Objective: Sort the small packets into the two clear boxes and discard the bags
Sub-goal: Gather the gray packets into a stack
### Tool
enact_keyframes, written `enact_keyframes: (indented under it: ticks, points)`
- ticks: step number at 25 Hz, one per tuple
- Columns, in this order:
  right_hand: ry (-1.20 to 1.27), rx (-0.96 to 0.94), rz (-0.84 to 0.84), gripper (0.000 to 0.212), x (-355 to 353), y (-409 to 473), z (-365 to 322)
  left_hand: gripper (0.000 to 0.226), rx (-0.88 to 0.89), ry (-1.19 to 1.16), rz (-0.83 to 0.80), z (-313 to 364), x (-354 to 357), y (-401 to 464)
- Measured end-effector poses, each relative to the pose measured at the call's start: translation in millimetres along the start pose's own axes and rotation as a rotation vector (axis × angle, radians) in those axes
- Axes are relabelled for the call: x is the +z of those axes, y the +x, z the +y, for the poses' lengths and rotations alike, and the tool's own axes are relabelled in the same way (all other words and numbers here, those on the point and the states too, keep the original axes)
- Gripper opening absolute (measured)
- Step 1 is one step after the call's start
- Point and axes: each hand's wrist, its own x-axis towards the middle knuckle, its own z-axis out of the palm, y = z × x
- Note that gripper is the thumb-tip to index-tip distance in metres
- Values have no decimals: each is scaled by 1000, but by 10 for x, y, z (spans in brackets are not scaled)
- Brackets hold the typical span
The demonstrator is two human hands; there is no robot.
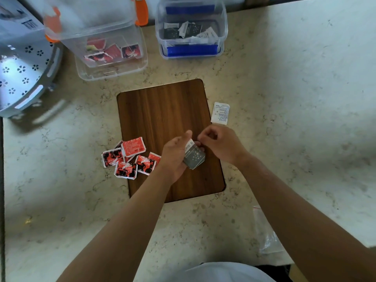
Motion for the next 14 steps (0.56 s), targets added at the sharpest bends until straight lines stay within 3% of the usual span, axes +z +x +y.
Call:
enact_keyframes:
  ticks: [2,4,7,10,14]
  points:
    - [-12,133,301,20,-35,143,36,25,-1,-31,13,-10,-25,-4]
    - [-128,255,456,44,-57,278,105,31,-13,-60,26,-23,-36,4]
    - [-296,298,464,62,6,398,175,37,-31,-89,40,-17,-35,11]
    - [-186,185,445,48,34,405,205,33,-41,-78,36,-23,-46,-3]
    - [-22,-15,277,22,-43,244,141,36,-36,-85,42,-5,-35,-26]
